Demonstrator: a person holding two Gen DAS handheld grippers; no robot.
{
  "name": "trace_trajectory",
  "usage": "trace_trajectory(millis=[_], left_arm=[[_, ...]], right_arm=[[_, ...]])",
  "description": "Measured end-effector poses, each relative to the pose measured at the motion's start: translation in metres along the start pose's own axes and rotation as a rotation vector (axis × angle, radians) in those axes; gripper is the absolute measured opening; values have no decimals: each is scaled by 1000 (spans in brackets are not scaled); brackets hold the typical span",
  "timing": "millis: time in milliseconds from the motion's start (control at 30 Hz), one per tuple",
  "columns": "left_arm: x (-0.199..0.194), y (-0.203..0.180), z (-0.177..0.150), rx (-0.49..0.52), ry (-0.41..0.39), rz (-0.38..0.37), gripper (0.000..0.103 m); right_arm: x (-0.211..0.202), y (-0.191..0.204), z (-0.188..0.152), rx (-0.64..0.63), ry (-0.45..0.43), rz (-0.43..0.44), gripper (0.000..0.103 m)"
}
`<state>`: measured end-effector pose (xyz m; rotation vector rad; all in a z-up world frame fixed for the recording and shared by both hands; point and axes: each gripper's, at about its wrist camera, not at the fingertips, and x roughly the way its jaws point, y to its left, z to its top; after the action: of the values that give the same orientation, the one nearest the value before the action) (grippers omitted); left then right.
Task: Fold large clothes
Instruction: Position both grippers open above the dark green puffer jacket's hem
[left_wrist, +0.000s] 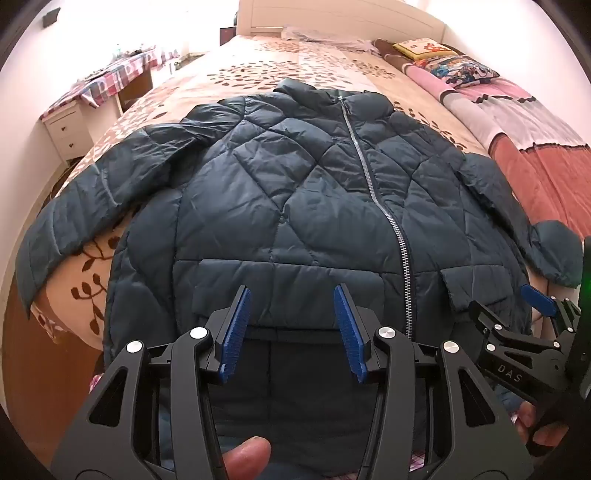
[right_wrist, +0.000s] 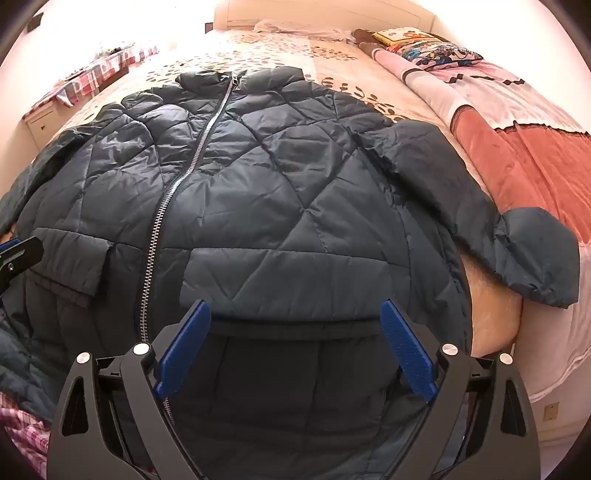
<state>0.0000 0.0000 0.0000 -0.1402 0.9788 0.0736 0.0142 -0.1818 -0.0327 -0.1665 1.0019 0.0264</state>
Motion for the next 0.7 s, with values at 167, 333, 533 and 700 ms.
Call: trace_trajectory(millis=[167, 333, 533, 700], left_arm=[[0, 0, 0, -2, 5, -3, 47], [3, 0, -1, -4, 8, -5, 47], [4, 1, -1, -4, 10, -4, 47], [3, 2, -4, -5, 12, -6, 47]], right_arm=[[1, 0, 0, 0, 2, 0, 90], [1, 0, 0, -1, 0, 0, 90], [1, 0, 0, -1, 4, 1, 90], [2, 1, 0, -1, 6, 0, 90]])
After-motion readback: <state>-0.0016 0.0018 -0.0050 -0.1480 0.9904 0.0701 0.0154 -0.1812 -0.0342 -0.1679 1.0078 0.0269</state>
